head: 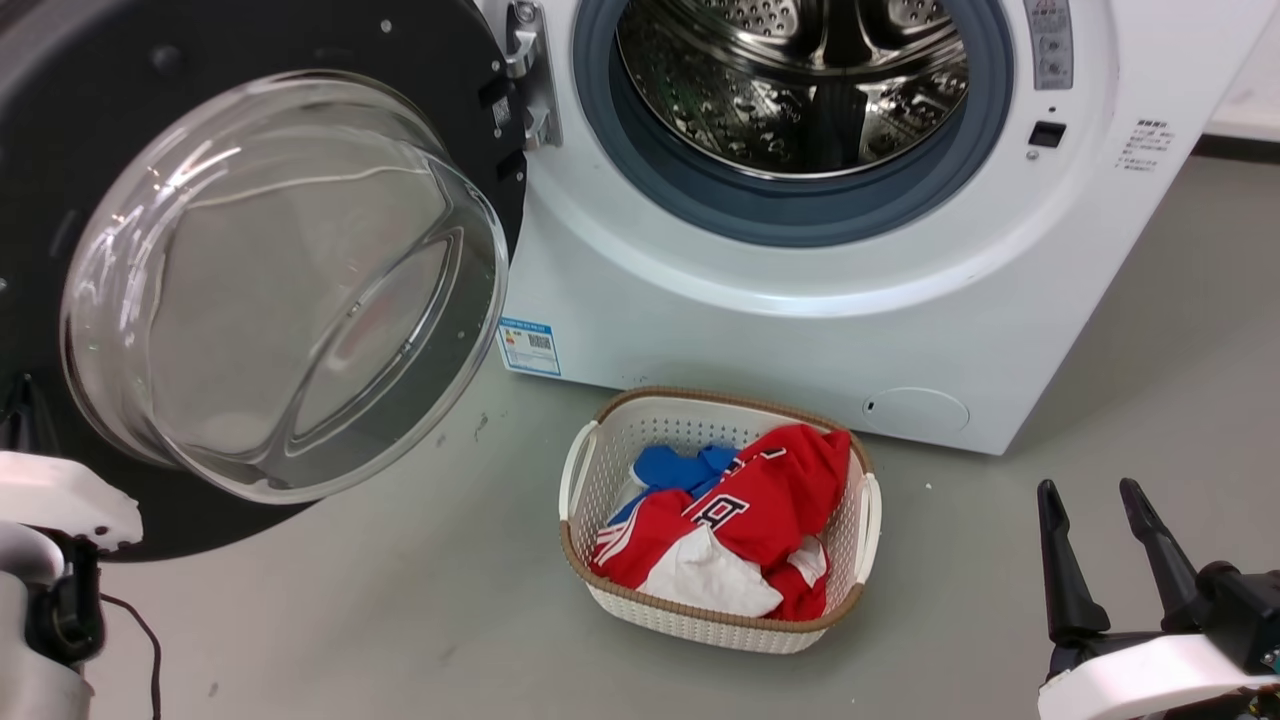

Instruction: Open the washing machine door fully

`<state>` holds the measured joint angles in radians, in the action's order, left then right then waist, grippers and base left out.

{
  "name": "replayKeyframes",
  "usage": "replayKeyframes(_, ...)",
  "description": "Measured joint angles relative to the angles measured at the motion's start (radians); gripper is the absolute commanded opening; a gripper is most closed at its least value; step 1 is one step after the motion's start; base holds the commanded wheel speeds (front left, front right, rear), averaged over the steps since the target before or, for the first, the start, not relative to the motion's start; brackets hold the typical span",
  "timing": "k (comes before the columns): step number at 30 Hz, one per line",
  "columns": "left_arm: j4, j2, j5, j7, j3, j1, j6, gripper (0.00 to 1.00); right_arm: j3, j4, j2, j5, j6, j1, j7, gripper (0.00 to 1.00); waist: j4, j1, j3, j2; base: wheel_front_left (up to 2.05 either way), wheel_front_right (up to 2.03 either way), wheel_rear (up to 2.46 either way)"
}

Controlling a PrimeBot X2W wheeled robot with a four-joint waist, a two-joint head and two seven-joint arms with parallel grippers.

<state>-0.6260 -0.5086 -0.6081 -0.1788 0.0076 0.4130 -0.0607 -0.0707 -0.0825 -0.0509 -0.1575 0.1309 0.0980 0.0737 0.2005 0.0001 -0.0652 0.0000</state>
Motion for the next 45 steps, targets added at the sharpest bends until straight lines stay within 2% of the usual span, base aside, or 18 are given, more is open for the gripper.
replayKeyframes(7, 0.064, 0.036, 0.028, -0.062, -0.011, -0.082, -0.014, 0.0, 0.001, 0.002, 0.0, -0.011, 0.0, 0.015, 0.002, 1.0, 0.008, -0.0001, 0.043, 0.0, 0.0, 0.0, 0.0)
replayKeyframes(10, 0.148, 0.052, 0.057, -0.071, -0.032, -0.157, -0.02, 0.0, 0.002, 0.002, 0.0, -0.016, 0.0, 0.021, 0.002, 1.0, 0.012, -0.0001, 0.056, 0.0, 0.0, 0.0, 0.0)
replayKeyframes(15, 0.331, 0.097, 0.096, -0.077, -0.062, -0.309, -0.073, 0.0, 0.009, 0.006, 0.0, -0.019, 0.0, 0.021, 0.004, 1.0, 0.012, -0.0001, 0.07, 0.0, 0.0, 0.0, 0.0)
replayKeyframes(21, 0.534, 0.123, 0.147, -0.033, -0.127, -0.437, -0.128, 0.0, 0.019, 0.007, 0.0, -0.01, 0.0, 0.021, -0.003, 1.0, 0.002, -0.0001, 0.081, 0.0, 0.0, 0.0, 0.0)
replayKeyframes(23, 0.611, 0.141, 0.174, 0.006, -0.186, -0.47, -0.139, 0.0, 0.025, 0.007, 0.0, -0.007, 0.0, 0.021, -0.006, 1.0, -0.014, -0.0001, 0.087, 0.0, 0.0, 0.0, 0.0)
replayKeyframes(25, 0.625, 0.144, 0.181, 0.018, -0.207, -0.471, -0.132, 0.0, 0.03, 0.007, 0.0, -0.007, 0.0, 0.021, -0.009, 1.0, -0.028, -0.0001, 0.089, 0.0, 0.0, 0.0, 0.0)
replayKeyframes(26, 0.628, 0.144, 0.183, 0.023, -0.219, -0.47, -0.127, 0.07, 0.032, 0.009, 0.0, -0.002, 0.0, 0.02, -0.011, 1.0, -0.035, -0.0002, 0.091, 0.0, 0.0, 0.0, 0.0)
replayKeyframes(27, 0.63, 0.148, 0.183, 0.029, -0.229, -0.469, -0.124, 0.22, 0.037, 0.01, -0.001, 0.01, 0.0, 0.02, -0.013, 1.0, -0.044, -0.0001, 0.092, 0.0, 0.0, 0.0, 0.0)
replayKeyframes(29, 0.63, 0.161, 0.192, 0.039, -0.253, -0.466, -0.124, 0.41, 0.049, 0.011, -0.001, 0.012, 0.0, 0.018, -0.017, 1.0, -0.062, -0.0001, 0.094, 0.0, 0.0, 0.0, 0.0)
replayKeyframes(30, 0.631, 0.164, 0.195, 0.042, -0.262, -0.462, -0.122, 0.62, 0.053, 0.012, -0.002, 0.017, 0.0, 0.017, -0.019, 1.0, -0.073, -0.0001, 0.095, 0.0, 0.0, 0.0, 0.0)
replayKeyframes(31, 0.63, 0.165, 0.196, 0.045, -0.267, -0.454, -0.12, 0.92, 0.055, 0.012, -0.002, 0.017, 0.0, 0.014, -0.019, 1.0, -0.084, -0.0001, 0.096, 0.0, 0.0, 0.0, 0.0)
replayKeyframes(32, 0.629, 0.166, 0.201, 0.045, -0.272, -0.448, -0.119, 1.0, 0.057, 0.013, -0.004, 0.016, 0.0, 0.012, -0.021, 1.0, -0.095, -0.0001, 0.097, 0.0, 0.0, 0.0, 0.0)
replayKeyframes(45, 0.574, 0.191, 0.209, 0.014, -0.302, -0.407, -0.115, 1.0, 0.111, 0.073, -0.042, -0.01, 0.0, -0.031, -0.017, 1.0, -0.236, -0.0001, 0.097, 0.0, 0.0, 0.0, 0.0)
